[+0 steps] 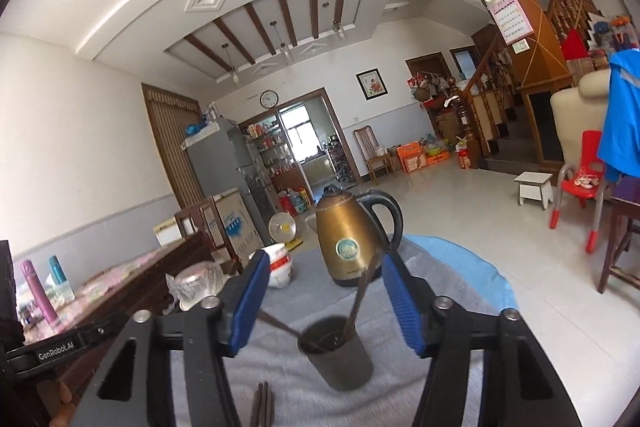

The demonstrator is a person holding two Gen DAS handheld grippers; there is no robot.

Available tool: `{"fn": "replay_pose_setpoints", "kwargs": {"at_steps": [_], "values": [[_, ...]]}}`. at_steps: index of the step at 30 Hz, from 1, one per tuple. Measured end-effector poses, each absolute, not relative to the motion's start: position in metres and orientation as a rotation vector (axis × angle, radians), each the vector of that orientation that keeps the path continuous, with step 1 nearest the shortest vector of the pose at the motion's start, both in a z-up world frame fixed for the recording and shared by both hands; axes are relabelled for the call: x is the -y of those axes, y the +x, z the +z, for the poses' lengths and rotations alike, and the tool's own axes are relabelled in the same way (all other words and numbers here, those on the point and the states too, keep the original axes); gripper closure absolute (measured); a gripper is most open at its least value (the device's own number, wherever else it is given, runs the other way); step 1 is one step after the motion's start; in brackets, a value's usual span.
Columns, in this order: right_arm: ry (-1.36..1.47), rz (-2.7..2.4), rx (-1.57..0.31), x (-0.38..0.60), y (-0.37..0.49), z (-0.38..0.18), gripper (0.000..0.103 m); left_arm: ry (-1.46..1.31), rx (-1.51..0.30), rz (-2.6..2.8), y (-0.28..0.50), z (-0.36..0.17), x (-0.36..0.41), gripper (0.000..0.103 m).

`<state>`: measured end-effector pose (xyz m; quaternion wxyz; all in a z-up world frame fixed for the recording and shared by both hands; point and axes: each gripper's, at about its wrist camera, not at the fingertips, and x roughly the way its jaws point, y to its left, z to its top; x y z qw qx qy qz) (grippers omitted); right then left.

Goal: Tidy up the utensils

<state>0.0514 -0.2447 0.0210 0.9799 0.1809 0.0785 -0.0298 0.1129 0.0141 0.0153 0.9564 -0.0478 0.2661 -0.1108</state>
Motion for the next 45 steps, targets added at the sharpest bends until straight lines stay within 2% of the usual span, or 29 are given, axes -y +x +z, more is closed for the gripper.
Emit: {"fn": "replay_pose_setpoints", "kwargs": {"at_steps": [4,10,19,45], "values": [[0.323,-0.041,-0.223,0.234,0.037,0.013,0.057,-0.002,-0.623,-0.163,0.094,-0.002,-0.015,0.038],[0.322,-0.014,-0.291,0.223,0.021,-0.001,0.057,0.117,-0.657,-0.128,0.07,-0.013,-0.007,0.036],[0.337,0.005,-0.322,0.218,0.008,-0.005,0.056,0.254,-0.579,-0.086,0.045,-0.007,0.005,0.032],[0.389,0.038,-0.402,0.207,0.018,-0.021,0.056,0.288,-0.63,-0.034,0.043,-0.025,-0.004,0.031]]}}
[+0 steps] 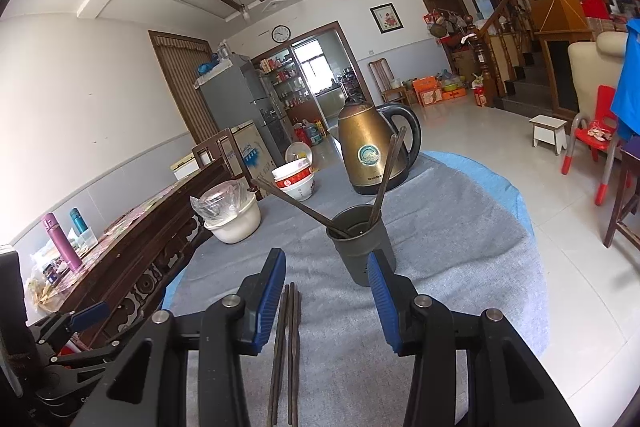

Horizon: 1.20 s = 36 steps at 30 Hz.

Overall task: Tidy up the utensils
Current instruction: 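Move both open grippers back over the remaining chopsticks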

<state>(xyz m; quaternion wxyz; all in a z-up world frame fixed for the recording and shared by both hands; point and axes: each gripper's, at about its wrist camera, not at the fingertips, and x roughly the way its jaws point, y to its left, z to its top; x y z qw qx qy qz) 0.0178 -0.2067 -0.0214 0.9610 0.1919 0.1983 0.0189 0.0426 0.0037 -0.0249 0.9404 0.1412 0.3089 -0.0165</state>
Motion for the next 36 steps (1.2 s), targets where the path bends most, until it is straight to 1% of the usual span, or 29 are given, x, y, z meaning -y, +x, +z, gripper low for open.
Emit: {"fn": "replay_pose_setpoints", "kwargs": {"at_steps": [36], "values": [[0.356,0.091,-0.47,0.176,0.032,-0.031,0.056,0.251,-0.677,-0.001,0.053,-0.037,-0.028,0.031]]}}
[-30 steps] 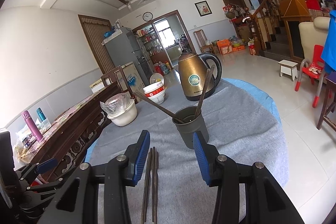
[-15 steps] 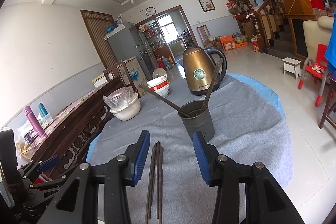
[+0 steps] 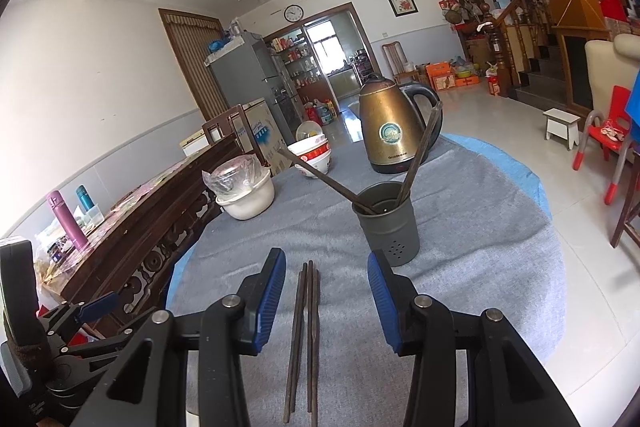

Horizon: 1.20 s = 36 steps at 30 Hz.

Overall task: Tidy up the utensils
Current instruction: 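Move both open grippers back over the remaining chopsticks, then grasp one remaining chopstick with the right gripper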

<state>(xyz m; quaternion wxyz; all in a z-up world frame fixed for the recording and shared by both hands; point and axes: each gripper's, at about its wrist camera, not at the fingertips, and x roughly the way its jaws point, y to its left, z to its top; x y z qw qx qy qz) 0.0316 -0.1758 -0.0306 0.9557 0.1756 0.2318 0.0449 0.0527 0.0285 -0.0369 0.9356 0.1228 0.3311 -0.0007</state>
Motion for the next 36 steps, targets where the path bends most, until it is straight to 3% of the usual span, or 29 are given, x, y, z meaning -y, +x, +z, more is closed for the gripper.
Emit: {"fn": "replay_pose_setpoints", "kwargs": {"at_steps": [31,36], "values": [[0.338,0.102,-0.598,0.161,0.063,-0.072,0.056,0.198,-0.812,0.016,0.088,-0.08,-0.053,0.031],[0.323,0.112,-0.65,0.153,0.077,-0.088,0.063,0.166,-0.855,0.031,0.1,-0.095,-0.064,0.031]]}}
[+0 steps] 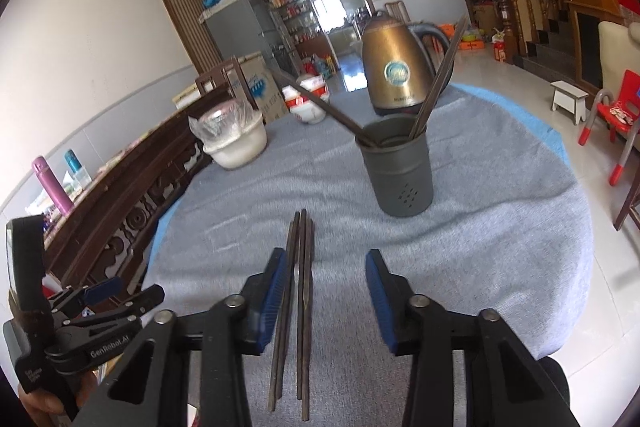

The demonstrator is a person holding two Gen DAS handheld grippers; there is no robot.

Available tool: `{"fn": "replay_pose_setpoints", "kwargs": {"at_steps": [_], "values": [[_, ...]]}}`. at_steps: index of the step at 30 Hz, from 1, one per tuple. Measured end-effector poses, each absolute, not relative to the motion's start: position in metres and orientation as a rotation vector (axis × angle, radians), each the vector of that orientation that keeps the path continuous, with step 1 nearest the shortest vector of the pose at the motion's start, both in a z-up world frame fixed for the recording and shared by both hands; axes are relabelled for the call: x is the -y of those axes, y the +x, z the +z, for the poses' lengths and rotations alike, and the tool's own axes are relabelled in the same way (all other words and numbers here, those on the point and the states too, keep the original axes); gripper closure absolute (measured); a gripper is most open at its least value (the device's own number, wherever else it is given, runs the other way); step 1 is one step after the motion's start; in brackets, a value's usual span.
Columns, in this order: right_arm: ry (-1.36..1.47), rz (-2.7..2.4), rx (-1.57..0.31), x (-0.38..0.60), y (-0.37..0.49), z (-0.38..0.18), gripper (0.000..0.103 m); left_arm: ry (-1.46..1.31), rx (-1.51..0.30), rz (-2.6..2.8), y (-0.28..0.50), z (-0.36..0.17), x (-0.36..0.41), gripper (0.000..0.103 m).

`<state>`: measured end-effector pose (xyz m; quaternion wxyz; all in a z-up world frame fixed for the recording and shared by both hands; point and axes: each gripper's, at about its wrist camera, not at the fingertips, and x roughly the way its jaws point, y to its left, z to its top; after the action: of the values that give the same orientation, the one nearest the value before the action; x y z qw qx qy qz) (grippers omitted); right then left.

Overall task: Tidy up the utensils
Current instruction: 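Grasp one remaining chopstick with the right gripper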

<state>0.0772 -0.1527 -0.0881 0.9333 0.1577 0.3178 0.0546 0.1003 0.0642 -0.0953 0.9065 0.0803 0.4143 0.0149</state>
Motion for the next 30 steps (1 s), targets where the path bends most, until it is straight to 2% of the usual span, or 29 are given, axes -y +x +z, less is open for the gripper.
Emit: {"fn": "replay_pose_setpoints", "kwargs": {"at_steps": [16,22,30], "values": [[0.271,0.161,-0.898,0.115,0.188,-0.157,0.07,0.112,-0.984,0.051,0.136,-0.141,-0.09,0.031],[0.26,0.169,-0.951,0.108,0.214,-0.175,0.077,0.102,-1.02,0.059,0.148,-0.153,-0.095,0.031],[0.253,0.183,-0.964,0.101,0.231,-0.18,0.077,0.08,-1.043,0.075,0.161,-0.159,-0.099,0.031]]}}
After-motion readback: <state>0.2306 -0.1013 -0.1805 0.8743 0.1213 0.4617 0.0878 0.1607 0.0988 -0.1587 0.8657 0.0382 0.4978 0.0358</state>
